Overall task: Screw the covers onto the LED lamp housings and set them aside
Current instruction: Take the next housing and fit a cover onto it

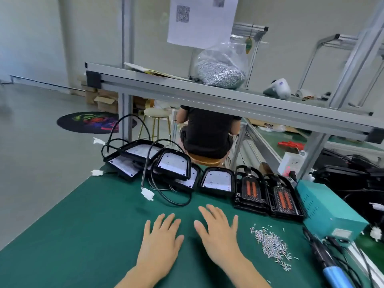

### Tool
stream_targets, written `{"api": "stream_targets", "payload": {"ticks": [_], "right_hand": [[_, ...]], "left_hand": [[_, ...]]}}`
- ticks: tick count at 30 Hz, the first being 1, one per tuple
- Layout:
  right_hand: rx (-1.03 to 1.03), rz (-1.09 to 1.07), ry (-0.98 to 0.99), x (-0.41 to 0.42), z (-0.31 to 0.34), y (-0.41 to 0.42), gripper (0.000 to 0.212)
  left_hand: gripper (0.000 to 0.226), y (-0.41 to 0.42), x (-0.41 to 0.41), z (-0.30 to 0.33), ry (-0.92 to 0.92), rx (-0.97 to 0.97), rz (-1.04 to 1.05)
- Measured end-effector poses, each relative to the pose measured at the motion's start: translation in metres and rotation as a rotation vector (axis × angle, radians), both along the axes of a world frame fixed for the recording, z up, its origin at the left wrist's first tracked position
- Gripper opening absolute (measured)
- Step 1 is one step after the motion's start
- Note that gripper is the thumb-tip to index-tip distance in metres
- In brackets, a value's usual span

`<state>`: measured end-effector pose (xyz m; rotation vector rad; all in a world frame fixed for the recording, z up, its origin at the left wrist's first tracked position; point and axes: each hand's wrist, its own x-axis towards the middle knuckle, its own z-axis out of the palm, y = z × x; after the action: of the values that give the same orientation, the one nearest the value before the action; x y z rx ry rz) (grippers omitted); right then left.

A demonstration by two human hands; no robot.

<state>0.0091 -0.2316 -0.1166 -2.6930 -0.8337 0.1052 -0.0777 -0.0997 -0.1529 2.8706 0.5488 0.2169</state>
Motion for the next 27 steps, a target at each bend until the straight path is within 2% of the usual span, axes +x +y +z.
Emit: {"api": "stream_targets", "payload": {"ticks": [5, 7, 9, 12, 15, 17, 21, 23, 25, 26, 27], "right_hand": [[0.125, 0.062, -0.095, 0.017, 0.023, 0.053, 0.051], [0.151, 0.087, -0.151, 0.025, 0.033, 0.076, 0.050], [0.155, 0.097, -0.180, 0.034, 0.041, 0.095, 0.051], [0.126, 0.080, -0.201, 0.047, 0.047, 0.117, 0.054], [0.057, 0.057, -0.227, 0.059, 0.045, 0.130, 0.050], [0.035, 0.050, -0.206, 0.064, 0.042, 0.135, 0.046], [0.055, 0.051, -0.178, 0.071, 0.037, 0.140, 0.030], [0.062, 0.036, -0.228, 0.074, 0.037, 0.140, 0.020], [0.077, 0.040, -0.281, 0.076, 0.038, 0.138, 0.014], [0.095, 0.042, -0.303, 0.077, 0.039, 0.135, 0.013], [0.121, 0.043, -0.317, 0.078, 0.040, 0.131, 0.013]], "left_hand": [[0.049, 0.002, 0.001, 0.002, -0.095, -0.103, 0.004], [0.044, 0.005, 0.000, 0.002, -0.174, -0.201, 0.012], [0.035, 0.008, -0.002, 0.003, -0.417, -0.504, 0.083], [0.031, 0.024, -0.007, 0.012, -0.780, -1.048, 0.328], [0.034, 0.048, -0.005, 0.018, -0.894, -1.272, 0.479], [0.045, 0.063, -0.002, 0.025, -0.915, -1.318, 0.487], [0.066, 0.082, 0.014, 0.046, -0.786, -1.374, 0.423], [0.055, 0.085, 0.024, 0.054, -0.715, -1.369, 0.360], [0.028, 0.083, 0.030, 0.061, -0.692, -1.327, 0.319], [0.022, 0.081, 0.033, 0.063, -0.703, -1.307, 0.308], [0.026, 0.081, 0.034, 0.064, -0.727, -1.289, 0.305]]}}
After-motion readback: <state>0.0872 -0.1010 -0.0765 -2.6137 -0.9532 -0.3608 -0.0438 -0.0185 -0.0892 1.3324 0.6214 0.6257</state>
